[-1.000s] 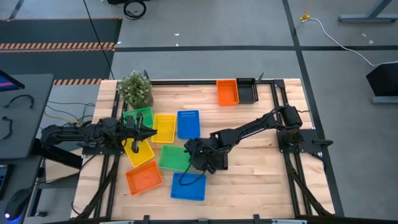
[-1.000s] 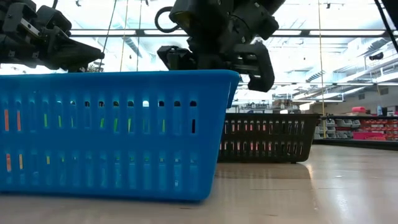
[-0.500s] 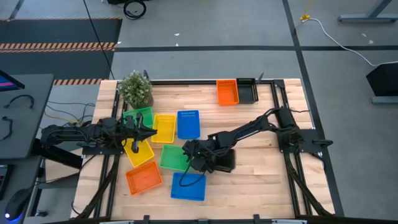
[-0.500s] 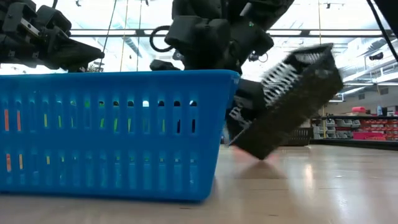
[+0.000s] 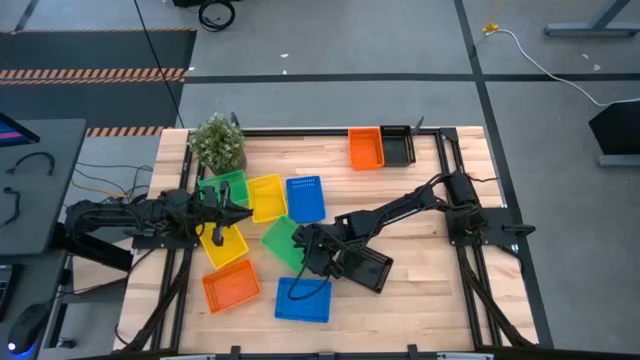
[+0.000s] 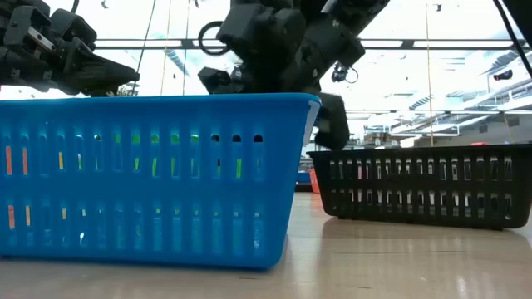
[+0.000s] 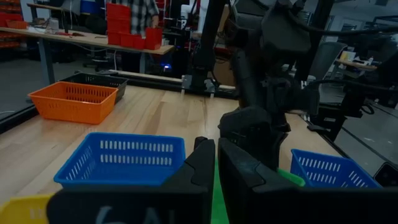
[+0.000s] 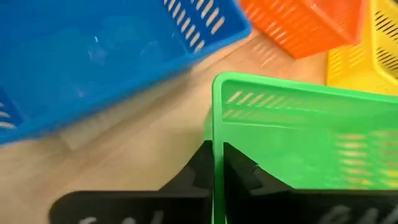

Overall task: Stack baskets by color
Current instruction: Move the bottom green bin to the top of the table to the right of the orange bin

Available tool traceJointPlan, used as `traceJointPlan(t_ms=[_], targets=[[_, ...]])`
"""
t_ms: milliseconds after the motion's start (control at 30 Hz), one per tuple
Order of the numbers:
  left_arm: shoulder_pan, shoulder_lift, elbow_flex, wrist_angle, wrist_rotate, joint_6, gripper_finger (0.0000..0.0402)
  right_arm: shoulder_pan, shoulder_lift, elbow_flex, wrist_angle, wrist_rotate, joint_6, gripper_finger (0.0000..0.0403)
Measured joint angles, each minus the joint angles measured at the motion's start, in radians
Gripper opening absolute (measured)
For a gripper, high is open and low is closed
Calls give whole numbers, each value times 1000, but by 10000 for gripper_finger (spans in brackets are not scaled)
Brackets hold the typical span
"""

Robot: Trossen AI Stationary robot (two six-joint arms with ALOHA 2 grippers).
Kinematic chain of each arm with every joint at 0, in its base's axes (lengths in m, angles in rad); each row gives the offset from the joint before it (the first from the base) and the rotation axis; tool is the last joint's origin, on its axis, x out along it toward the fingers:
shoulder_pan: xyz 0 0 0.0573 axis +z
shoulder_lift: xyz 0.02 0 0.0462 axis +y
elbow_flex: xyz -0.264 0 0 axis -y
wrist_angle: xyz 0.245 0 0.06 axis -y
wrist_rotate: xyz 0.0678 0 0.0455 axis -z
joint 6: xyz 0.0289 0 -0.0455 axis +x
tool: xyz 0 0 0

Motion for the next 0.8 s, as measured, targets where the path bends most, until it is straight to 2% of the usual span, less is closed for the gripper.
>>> traceJointPlan(t_ms=[300, 467, 633, 800], targets=[[0, 0, 0, -5, 0, 0, 35, 12, -128, 5, 37, 5, 5, 8], [0, 0, 0, -5, 0, 0, 33, -29, -244, 5, 28, 160, 46, 10], [0, 0, 0, -6, 0, 0, 28, -194, -343, -23, 15, 182, 152, 8], [0, 0, 0, -5, 0, 0, 34, -409, -326, -26, -12, 183, 361, 8]])
